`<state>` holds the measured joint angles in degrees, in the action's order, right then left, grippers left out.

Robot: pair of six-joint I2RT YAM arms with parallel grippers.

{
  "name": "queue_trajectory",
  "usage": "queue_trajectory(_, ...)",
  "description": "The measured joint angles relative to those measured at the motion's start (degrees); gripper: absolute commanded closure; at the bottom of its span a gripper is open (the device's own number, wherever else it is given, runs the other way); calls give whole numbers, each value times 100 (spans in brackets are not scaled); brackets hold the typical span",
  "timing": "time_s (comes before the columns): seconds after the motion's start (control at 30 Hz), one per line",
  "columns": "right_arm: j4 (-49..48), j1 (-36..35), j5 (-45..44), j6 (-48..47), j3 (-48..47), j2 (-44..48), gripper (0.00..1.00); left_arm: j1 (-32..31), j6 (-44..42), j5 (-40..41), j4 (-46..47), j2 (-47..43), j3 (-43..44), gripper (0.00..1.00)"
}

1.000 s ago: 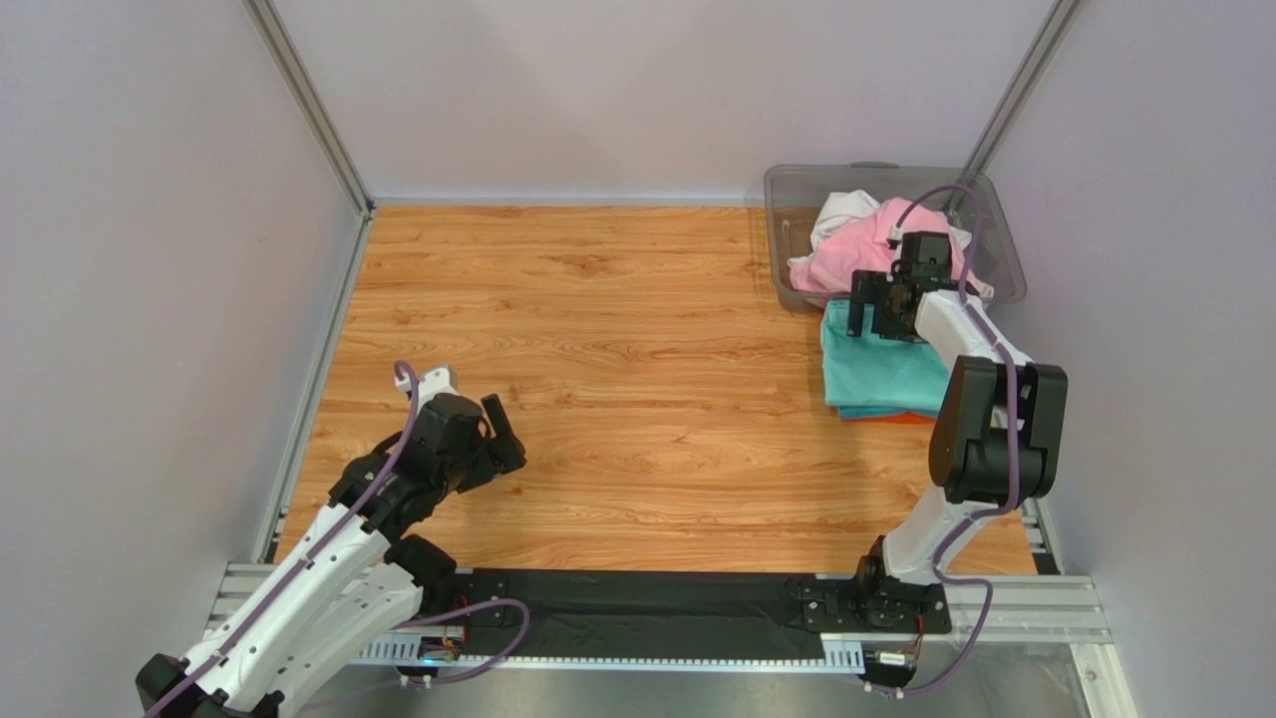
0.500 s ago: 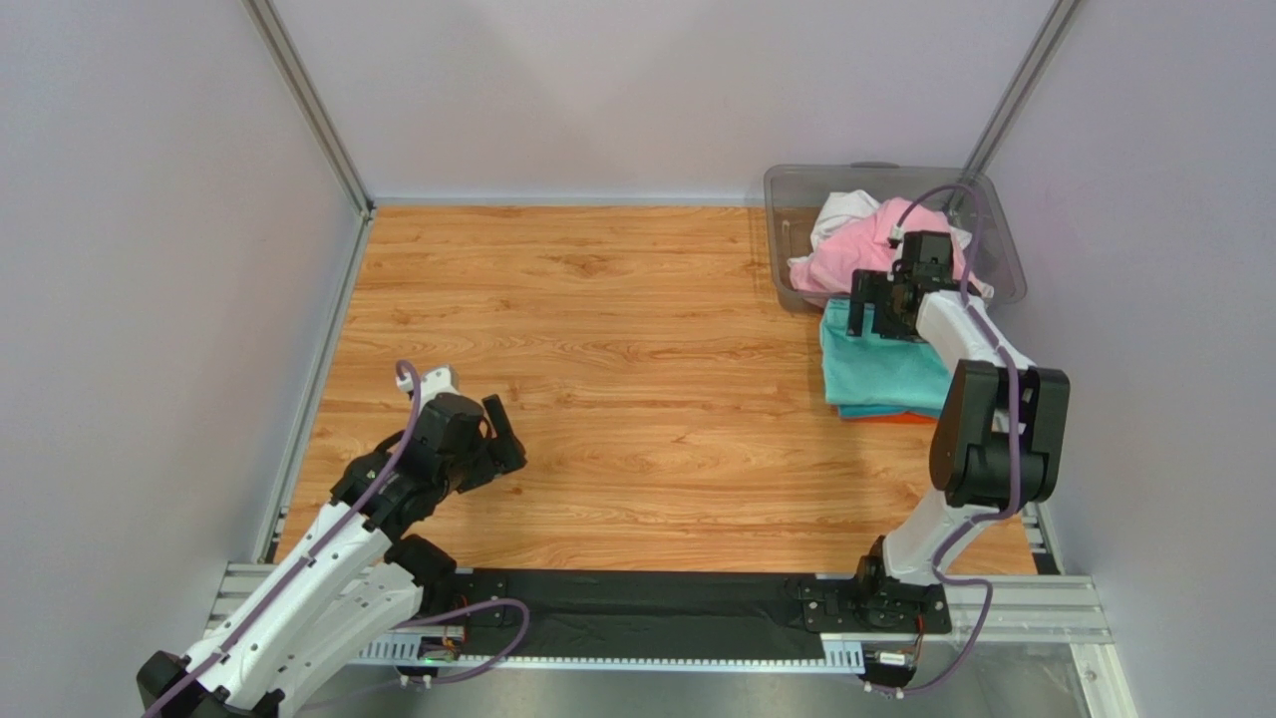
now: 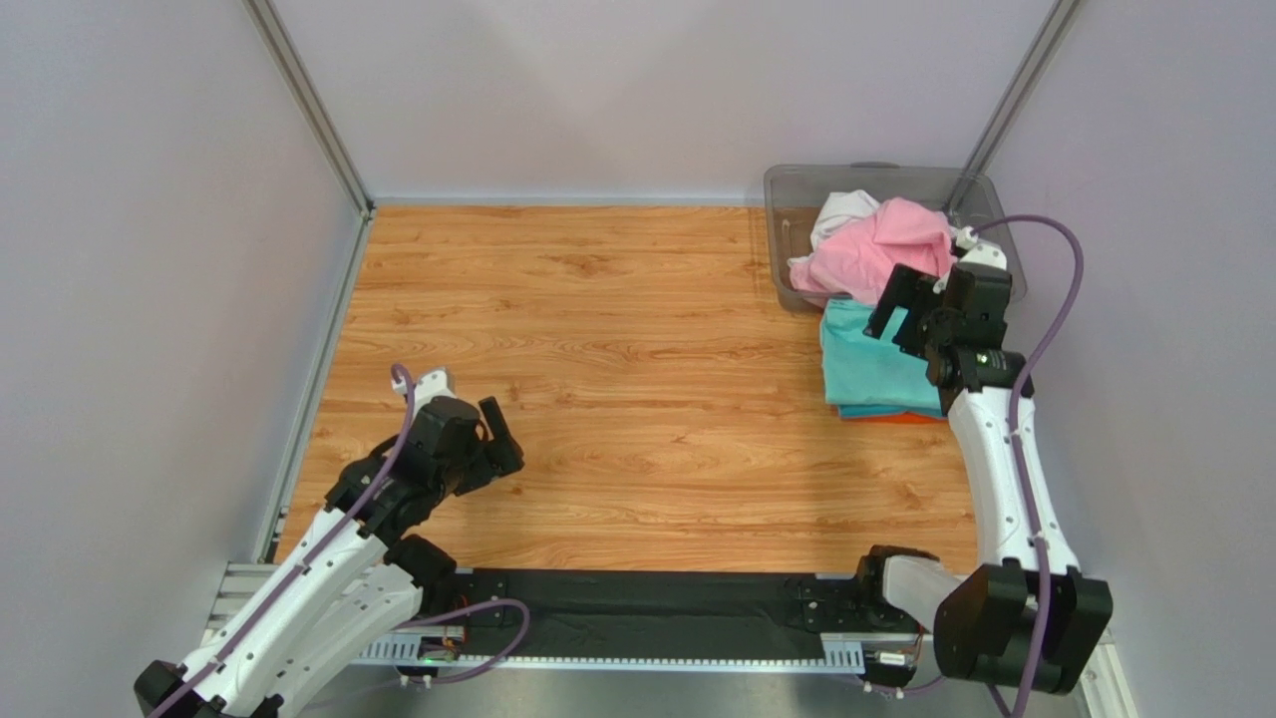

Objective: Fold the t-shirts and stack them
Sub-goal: Neatly place the folded tshirt to the corner, then reset both grippers

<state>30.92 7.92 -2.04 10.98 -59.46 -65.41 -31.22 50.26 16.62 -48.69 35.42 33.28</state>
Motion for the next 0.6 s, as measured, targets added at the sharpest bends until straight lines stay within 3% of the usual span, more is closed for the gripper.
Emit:
queue_trajectory(0.2, -247, 0, 229, 133, 918, 326, 0, 0, 52, 28, -168, -140, 61, 0)
queue_trajectory(0.47, -719, 0, 118, 155, 796, -1174, 0, 0, 98, 42, -219, -138, 101, 0)
queue_trajectory(0.6, -756, 0, -236, 297, 896, -1491, 0, 0, 109, 42, -234, -116, 101, 0)
